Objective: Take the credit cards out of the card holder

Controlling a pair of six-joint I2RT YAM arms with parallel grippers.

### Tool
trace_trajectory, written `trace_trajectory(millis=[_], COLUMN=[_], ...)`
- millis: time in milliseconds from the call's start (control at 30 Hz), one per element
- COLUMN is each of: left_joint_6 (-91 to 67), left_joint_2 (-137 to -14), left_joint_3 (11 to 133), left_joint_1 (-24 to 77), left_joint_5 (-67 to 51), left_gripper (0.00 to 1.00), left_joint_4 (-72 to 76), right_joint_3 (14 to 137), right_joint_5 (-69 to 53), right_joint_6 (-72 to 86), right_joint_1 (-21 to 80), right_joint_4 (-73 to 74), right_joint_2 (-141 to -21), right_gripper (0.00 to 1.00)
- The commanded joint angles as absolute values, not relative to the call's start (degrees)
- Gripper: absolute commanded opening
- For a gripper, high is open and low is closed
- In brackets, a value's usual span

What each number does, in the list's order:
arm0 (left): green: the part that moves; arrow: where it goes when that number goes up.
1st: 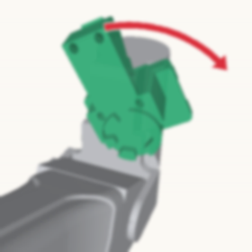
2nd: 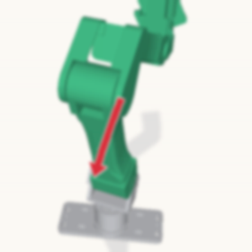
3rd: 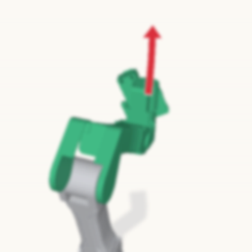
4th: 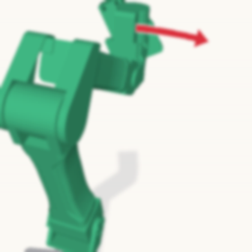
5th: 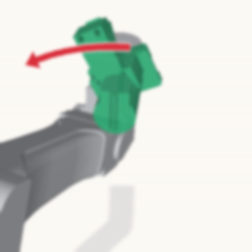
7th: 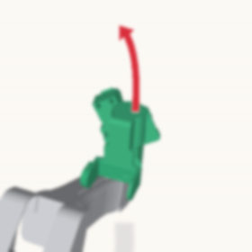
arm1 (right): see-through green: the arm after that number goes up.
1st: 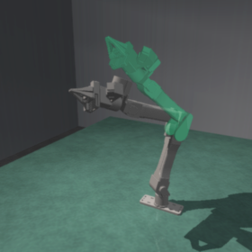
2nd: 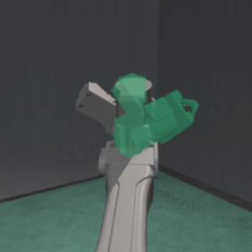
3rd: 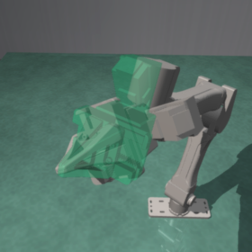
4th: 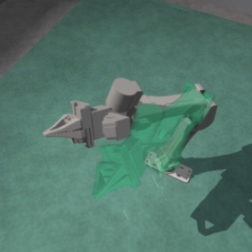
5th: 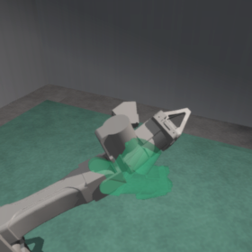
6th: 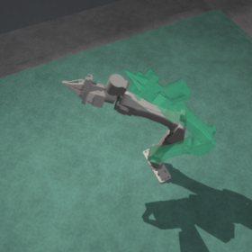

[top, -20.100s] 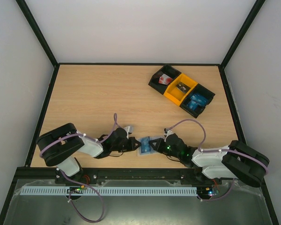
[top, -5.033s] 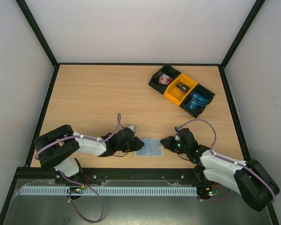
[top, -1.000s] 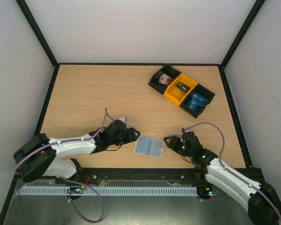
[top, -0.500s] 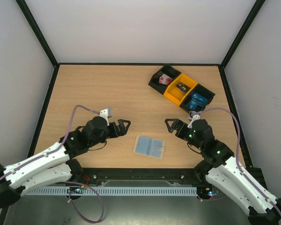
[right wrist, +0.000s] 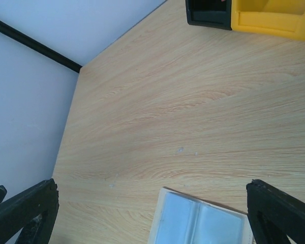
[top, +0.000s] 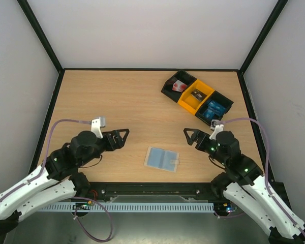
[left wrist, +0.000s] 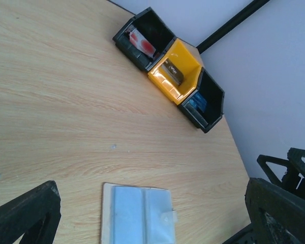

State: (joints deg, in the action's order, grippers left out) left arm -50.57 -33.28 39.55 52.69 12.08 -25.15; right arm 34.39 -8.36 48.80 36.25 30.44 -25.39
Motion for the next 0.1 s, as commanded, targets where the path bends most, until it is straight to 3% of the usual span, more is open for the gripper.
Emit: trace_trajectory(millis=[0, 67], left_joint_6=[-49.32, -49.31], left_joint_2=[-31.99, -32.16], left_joint_3=[38.95, 38.89], left_joint_1=[52.35, 52.34], left_joint_5=[13.27, 14.11], left_gripper=[1.00, 1.00], left_joint_4=[-25.94, -26.46], right_joint_3=[36.20, 36.06], right_joint_5=[-6.88, -6.86], right_joint_6=[48.11, 48.29], right_joint_1=[36.56, 36.56], right_joint_4=[32.23, 32.39], right_joint_2=[-22.87, -22.61], right_gripper=[0.98, 0.98])
